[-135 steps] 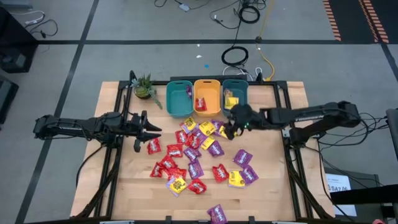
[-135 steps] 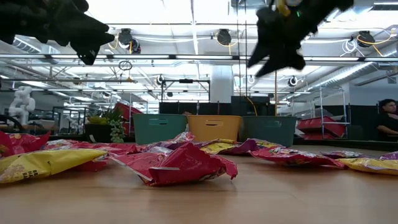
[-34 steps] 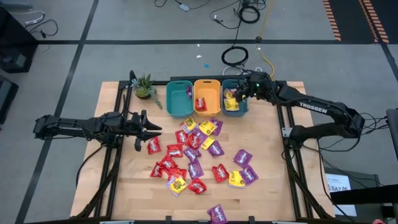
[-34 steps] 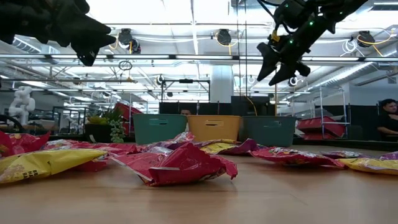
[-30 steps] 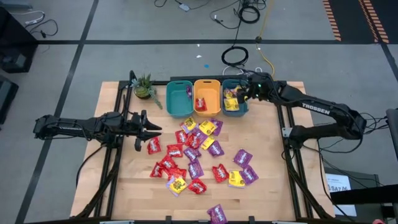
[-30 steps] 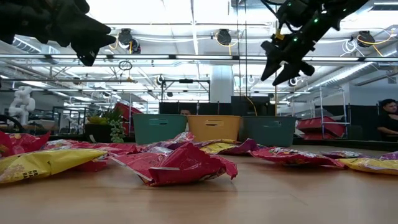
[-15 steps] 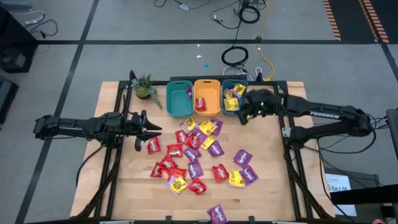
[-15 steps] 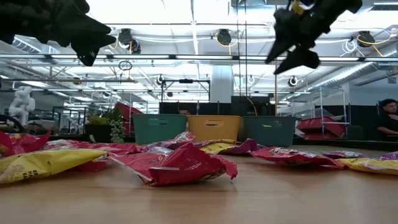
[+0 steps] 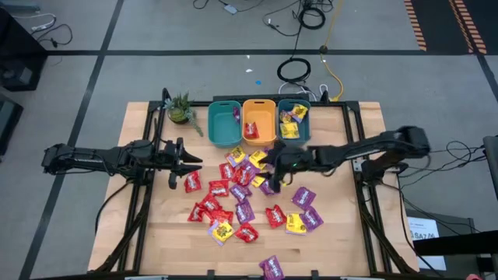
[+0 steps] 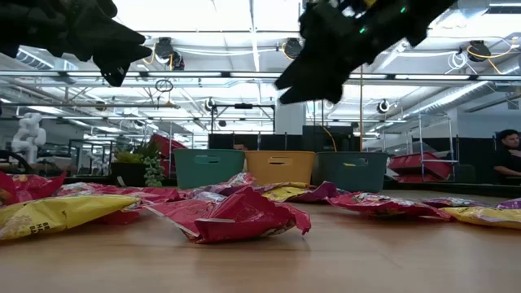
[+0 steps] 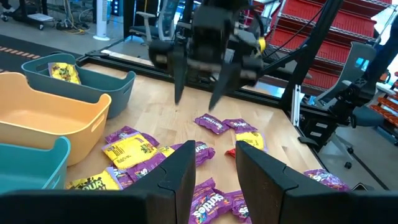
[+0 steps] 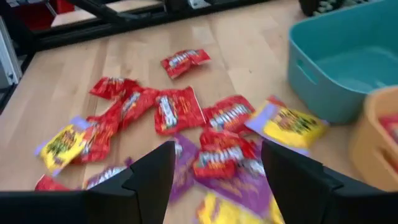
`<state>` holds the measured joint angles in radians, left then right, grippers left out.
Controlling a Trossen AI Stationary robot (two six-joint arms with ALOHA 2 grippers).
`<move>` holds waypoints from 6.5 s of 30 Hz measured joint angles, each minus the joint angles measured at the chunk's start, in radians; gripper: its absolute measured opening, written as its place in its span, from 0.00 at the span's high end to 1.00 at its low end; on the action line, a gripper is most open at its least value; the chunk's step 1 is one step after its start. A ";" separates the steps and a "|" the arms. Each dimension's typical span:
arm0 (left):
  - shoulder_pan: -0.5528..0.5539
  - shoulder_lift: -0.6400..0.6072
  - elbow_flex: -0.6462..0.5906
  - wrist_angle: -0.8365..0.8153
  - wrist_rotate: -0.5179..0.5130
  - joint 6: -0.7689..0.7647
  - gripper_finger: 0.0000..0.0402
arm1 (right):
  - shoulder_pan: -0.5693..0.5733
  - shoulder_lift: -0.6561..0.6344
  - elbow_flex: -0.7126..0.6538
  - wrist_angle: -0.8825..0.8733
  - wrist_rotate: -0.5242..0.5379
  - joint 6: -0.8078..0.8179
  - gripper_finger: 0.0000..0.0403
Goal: Sort candy
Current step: Put the red candy into the yellow bin, then put the violet candy into the blue bin
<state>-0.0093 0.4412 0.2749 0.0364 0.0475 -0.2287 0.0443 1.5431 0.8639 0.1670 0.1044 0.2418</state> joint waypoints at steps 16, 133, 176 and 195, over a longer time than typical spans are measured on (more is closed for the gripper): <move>0.000 0.000 0.000 0.000 0.000 0.000 0.69 | 0.008 0.437 0.277 0.047 0.029 -0.066 0.43; 0.000 0.002 0.000 0.000 0.008 0.000 0.69 | -0.130 -0.095 0.547 -1.475 -0.020 0.588 0.43; 0.000 0.002 0.000 0.000 0.008 0.000 0.69 | 0.276 0.114 -0.058 -0.815 -0.109 1.444 0.51; 0.000 0.002 0.000 0.000 0.003 0.000 0.69 | 0.109 -0.248 -0.039 -0.880 0.087 1.130 1.00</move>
<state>-0.0090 0.4427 0.2749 0.0368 0.0502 -0.2291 0.1536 1.2955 0.8247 -0.7126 0.1915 1.3719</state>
